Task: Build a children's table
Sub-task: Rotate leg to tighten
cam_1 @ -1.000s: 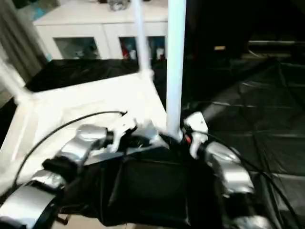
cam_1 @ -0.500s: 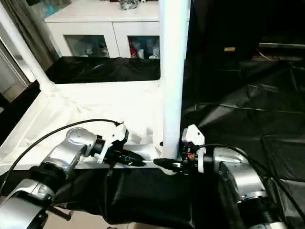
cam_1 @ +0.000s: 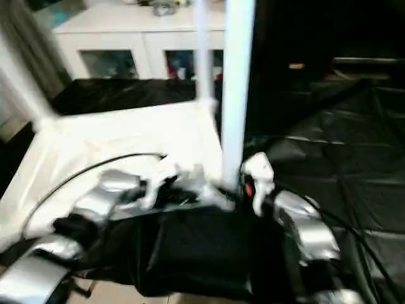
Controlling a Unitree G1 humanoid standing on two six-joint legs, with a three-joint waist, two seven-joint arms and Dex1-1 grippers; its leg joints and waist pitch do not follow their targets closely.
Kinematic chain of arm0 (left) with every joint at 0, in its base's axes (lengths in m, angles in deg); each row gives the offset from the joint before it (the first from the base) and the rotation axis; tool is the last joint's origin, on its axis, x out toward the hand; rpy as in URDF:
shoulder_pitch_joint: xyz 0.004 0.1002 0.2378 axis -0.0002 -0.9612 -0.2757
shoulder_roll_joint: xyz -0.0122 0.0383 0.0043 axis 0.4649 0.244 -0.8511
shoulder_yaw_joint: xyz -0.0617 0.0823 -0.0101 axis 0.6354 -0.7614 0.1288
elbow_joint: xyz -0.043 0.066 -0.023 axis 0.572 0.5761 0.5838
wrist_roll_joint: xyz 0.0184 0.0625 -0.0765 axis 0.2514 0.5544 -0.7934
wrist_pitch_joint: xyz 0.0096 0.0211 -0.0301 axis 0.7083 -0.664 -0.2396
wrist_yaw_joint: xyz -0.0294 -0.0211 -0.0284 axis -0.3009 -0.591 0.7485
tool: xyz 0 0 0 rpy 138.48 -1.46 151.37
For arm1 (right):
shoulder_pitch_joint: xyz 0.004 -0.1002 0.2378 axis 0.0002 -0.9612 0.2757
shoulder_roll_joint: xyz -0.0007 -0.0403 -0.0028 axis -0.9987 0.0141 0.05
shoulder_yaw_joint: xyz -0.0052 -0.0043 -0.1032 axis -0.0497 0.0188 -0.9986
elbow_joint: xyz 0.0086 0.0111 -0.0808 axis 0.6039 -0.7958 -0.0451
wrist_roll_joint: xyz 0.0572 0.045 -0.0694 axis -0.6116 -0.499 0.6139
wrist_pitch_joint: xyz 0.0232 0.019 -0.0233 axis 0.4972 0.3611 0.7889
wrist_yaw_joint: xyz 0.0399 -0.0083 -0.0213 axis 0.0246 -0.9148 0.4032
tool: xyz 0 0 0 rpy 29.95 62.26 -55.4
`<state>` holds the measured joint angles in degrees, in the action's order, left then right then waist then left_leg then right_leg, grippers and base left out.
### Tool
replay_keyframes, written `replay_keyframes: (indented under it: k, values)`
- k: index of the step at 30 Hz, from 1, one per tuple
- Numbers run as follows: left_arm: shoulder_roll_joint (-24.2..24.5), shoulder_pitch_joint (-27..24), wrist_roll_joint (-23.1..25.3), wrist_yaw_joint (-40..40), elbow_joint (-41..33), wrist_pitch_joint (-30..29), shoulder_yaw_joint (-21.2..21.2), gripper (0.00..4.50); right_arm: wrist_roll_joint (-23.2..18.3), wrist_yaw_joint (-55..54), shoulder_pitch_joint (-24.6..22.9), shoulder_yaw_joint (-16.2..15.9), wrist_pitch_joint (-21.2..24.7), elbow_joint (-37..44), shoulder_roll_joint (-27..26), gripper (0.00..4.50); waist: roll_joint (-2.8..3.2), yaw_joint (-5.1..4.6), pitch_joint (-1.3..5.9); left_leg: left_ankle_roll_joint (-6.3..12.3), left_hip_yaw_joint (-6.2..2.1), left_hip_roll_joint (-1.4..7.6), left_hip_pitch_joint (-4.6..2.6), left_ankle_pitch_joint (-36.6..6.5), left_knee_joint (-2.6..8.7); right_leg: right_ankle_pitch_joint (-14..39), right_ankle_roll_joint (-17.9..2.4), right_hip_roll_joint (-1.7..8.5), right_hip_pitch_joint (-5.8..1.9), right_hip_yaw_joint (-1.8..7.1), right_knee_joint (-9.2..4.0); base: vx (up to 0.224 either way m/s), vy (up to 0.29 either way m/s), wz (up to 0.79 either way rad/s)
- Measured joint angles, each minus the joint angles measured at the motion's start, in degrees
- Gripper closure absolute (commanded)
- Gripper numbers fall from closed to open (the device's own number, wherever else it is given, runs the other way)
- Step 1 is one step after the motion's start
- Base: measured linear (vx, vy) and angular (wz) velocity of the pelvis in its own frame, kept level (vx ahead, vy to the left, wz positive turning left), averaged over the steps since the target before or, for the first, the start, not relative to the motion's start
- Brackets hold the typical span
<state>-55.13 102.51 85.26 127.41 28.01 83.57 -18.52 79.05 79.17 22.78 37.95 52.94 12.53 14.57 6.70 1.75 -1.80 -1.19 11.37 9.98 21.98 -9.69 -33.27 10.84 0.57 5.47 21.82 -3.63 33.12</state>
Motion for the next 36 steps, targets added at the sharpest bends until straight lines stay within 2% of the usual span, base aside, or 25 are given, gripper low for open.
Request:
replay_keyframes:
  k: [3, 4, 6, 11, 15, 16, 17, 20, 22, 24, 27, 28, 30, 33, 34, 35, 36]
  values:
    - [-1.75, 0.64, 0.18, -4.54, 1.01, -0.12, 0.12, 4.5, 1.49, -8.25, 1.47, 0.99, -0.24, -1.87, -2.98, 2.03, 0.11, -0.13, 0.07, 0.0, -0.01, -0.01, 0.01, 0.0, 0.01, 0.01, 0.01, 0.0, 0.0, 0.0, -0.01, 0.0, 0.0, 0.0]
    - [-1.94, 0.64, 0.19, -4.99, 1.11, -0.11, 0.16, 4.5, 1.75, -9.22, 1.64, 1.21, -0.63, -2.11, -3.64, 1.68, 0.22, -0.16, 0.14, 0.0, -0.01, -0.01, 0.0, 0.0, 0.01, 0.0, 0.01, 0.0, 0.0, 0.0, -0.01, 0.0, 0.0, 0.0]
    - [-2.03, 0.64, 0.19, -5.24, 1.17, -0.04, 0.23, 4.5, 1.9, -9.92, 1.57, 1.53, -1.24, -2.16, -4.25, 1.31, 0.28, -0.16, 0.18, 0.0, -0.01, -0.01, -0.01, 0.0, 0.06, -0.01, -0.02, 0.0, 0.0, -0.01, 0.0, 0.0, 0.0, 0.0]
    - [-2.14, 0.64, 0.39, -4.32, 1.96, 1.78, 0.1, 4.5, 1.21, -7.99, -0.49, 1.84, -2.11, 0.11, -4.24, 0.91, 0.63, -0.14, 0.31, 0.0, -0.04, 0.0, 0.0, -0.01, 0.1, -0.05, -0.07, 0.0, 0.0, -0.03, -0.01, 0.0, 0.0, 0.0]
    - [-2.63, 0.52, 0.47, -1.88, 1.82, 3.65, -1.0, 4.5, -1.48, 1.44, -6.28, 1.46, -2.41, 6.69, 2.65, 0.91, 1.06, 1.29, 0.3, 0.01, 0.05, -0.01, 0.14, -0.01, 0.22, 0.03, 0.05, 0.04, -0.09, 0.01, -0.02, 0.0, 0.0, 0.0]
    - [-2.57, 0.52, 0.48, -1.58, 1.75, 3.8, -1.07, 4.5, -1.97, 2.88, -6.91, 1.62, -2.36, 7.42, 3.98, 0.91, 1.15, 1.38, 0.35, 0.02, 0.06, 0.0, 0.17, -0.02, 0.24, 0.03, 0.06, 0.04, -0.04, 0.0, -0.02, 0.0, 0.0, 0.0]
    - [-2.87, 0.28, 0.48, -0.98, 1.08, 4.06, -1.54, 4.5, -3.36, 6.25, -8.73, 2.06, -2.1, 9.3, 7.15, 0.91, 1.28, 1.9, 0.35, 0.04, 0.04, -0.01, 0.31, -0.01, 0.23, 0.08, 0.12, 0.08, -0.01, -0.05, -0.02, 0.0, 0.0, 0.0]
    - [-2.86, -0.07, 0.48, -0.9, 0.58, 4.6, -1.76, 4.5, -5.74, 11.76, -11.15, 3.81, -1.23, 11.56, 11.22, 0.91, 1.27, 2.09, 0.19, 0.33, 0.07, 0.02, 0.4, 0.11, 0.18, 0.12, 0.19, 0.1, 0.06, -0.1, 0.0, 0.0, 0.0, 0.0]
    - [-3.04, -0.98, 0.47, -0.87, -1.04, 4.72, -1.75, 4.5, -7.66, 16.27, -13.23, 4.97, 0.06, 14.08, 15.6, 0.91, 1.46, 2.3, 0.12, 0.39, 0.09, -0.02, 0.51, 0.09, 0.12, 0.13, 0.21, 0.17, 0.1, -0.1, 0.0, 0.0, 0.0, 0.0]
    - [-2.54, -1.79, 0.41, -0.77, -2.21, 4.76, -1.45, 4.5, -9.03, 19.62, -14.71, 6.96, 1.43, 15.95, 18.46, 0.91, 1.44, 2.16, 0.11, 0.42, 0.08, 0.0, 0.55, 0.08, 0.08, 0.14, 0.24, 0.17, 0.14, -0.13, 0.0, 0.0, 0.0, 0.0]
    - [-1.93, -3.82, -0.64, -0.19, -4.64, 4.76, -0.56, 4.5, -11.2, 22.64, -16.15, 8.25, 3.16, 18.38, 21.29, 0.91, 1.28, 1.67, 0.01, 0.43, 0.07, 0.03, 0.57, 0.08, 0.09, 0.17, 0.29, 0.13, 0.19, -0.15, 0.03, 0.0, 0.0, 0.0]
    - [-1.59, -5.0, -1.23, 0.34, -6.51, 4.57, -0.53, 4.05, -12.28, 23.54, -16.7, 8.28, 4.05, 19.81, 21.67, 0.86, 1.19, 1.6, -0.04, 0.43, 0.06, 0.04, 0.6, 0.08, 0.1, 0.18, 0.3, 0.13, 0.23, -0.16, 0.04, 0.0, 0.0, 0.0]
    - [-0.77, -7.15, -2.92, 1.05, -9.71, 3.87, -0.18, 3.94, -13.5, 24.63, -17.76, 7.64, 5.35, 21.89, 21.72, 0.86, 1.0, 1.62, -0.15, 0.44, 0.04, 0.07, 0.66, 0.08, 0.1, 0.21, 0.34, 0.1, 0.28, -0.18, 0.04, 0.0, 0.0, 0.0]
    - [0.72, -10.85, -6.09, 2.17, -18.88, 0.53, 0.68, 3.89, -14.98, 26.16, -18.37, 4.63, 7.61, 24.78, 21.42, 0.86, 0.51, 1.67, -0.34, 0.44, 0.01, 0.18, 1.08, 0.09, 0.05, 0.19, 0.32, 0.02, 0.65, -0.22, 0.11, 0.0, 0.0, 0.0]
    - [1.57, -11.99, -6.93, 2.26, -21.92, -0.7, 1.3, 3.59, -15.06, 26.21, -18.36, 3.9, 7.98, 25.59, 21.07, 0.86, 0.38, 1.67, -0.34, 0.44, 0.02, 0.19, 1.16, 0.09, 0.04, 0.18, 0.3, 0.01, 0.79, -0.18, 0.15, 0.0, 0.0, 0.0]
    - [2.36, -12.56, -7.26, 2.29, -23.66, -1.74, 1.94, 3.51, -15.17, 26.22, -18.36, 3.29, 8.09, 25.94, 20.77, 0.86, 0.23, 1.72, -0.34, 0.44, 0.03, 0.18, 1.22, 0.09, 0.03, 0.18, 0.3, 0.01, 0.83, -0.19, 0.15, 0.0, 0.0, 0.0]
    - [3.54, -14.51, -8.09, 2.2, -27.37, -3.94, 2.78, 3.52, -15.05, 26.05, -17.62, 2.54, 8.24, 25.89, 20.03, 0.86, -0.16, 1.68, -0.49, 0.43, 0.06, 0.18, 1.28, 0.09, 0.04, 0.17, 0.29, 0.01, 0.92, -0.15, 0.15, 0.0, 0.0, 0.0]
